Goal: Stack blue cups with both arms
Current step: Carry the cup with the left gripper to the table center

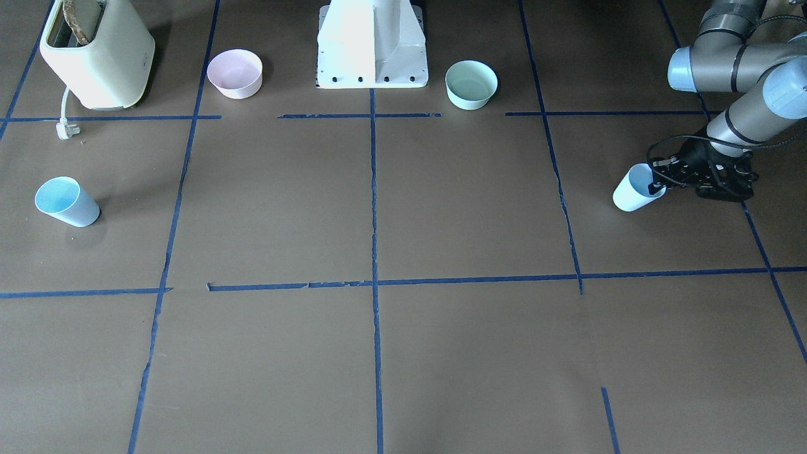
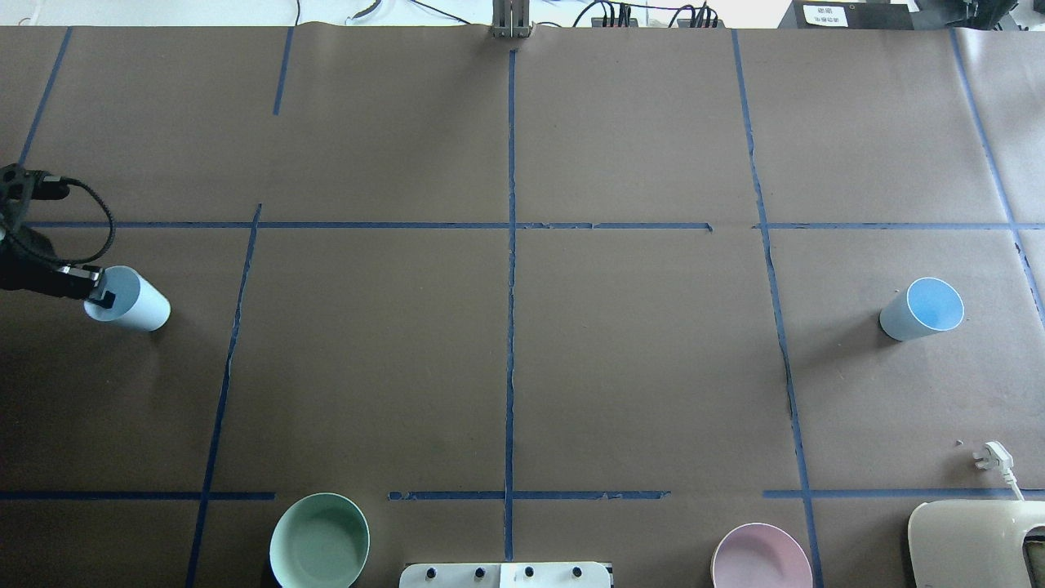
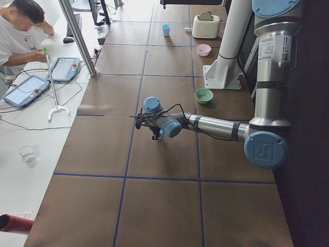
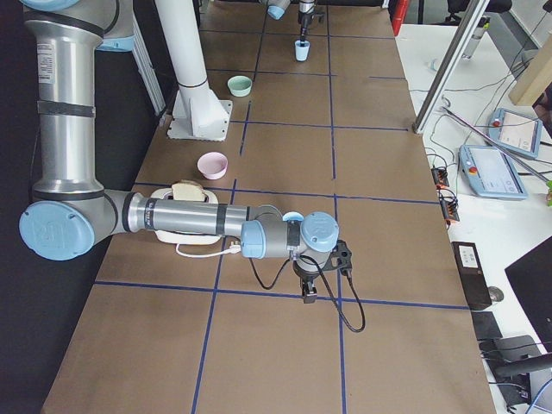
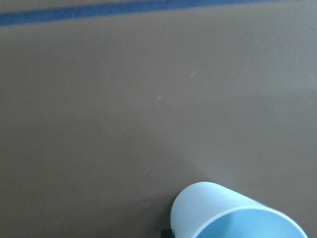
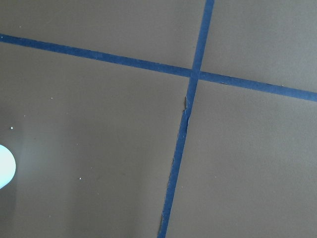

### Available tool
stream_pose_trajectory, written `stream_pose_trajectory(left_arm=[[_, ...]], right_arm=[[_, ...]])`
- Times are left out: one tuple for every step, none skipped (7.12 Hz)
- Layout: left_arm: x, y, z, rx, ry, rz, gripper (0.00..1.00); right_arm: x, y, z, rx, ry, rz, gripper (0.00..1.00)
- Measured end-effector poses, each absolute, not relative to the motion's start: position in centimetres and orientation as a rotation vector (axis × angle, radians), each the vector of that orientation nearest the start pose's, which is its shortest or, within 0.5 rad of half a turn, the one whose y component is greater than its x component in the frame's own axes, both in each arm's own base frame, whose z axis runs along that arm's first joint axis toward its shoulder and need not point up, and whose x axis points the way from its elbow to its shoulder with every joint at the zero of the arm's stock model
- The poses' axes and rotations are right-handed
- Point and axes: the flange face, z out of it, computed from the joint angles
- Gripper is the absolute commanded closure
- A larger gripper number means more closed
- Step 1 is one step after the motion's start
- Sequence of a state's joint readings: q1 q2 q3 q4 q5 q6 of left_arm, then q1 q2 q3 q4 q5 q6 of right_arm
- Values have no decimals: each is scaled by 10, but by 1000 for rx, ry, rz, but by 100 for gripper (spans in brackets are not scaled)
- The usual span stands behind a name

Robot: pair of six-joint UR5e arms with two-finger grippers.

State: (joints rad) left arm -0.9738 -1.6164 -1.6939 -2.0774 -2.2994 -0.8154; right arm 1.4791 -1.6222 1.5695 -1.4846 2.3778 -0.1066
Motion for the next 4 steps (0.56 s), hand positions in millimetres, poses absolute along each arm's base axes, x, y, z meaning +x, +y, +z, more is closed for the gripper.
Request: stream_pose_trajectory(left_arm=[[286,-488,447,26,1021,-12,100],[339,-488,377,0,1080,-60,100],[400,-479,309,-24,1090,-103,100],[459,-463,249,-27,1052,-122,100]], right_arm=[[9,-480,669,40,-808,-221,0],[2,-486,662,47,-808,-240,0],[-2,-489,659,51,-809,-249,0],[-5,-490,657,51,-810,-255,0]])
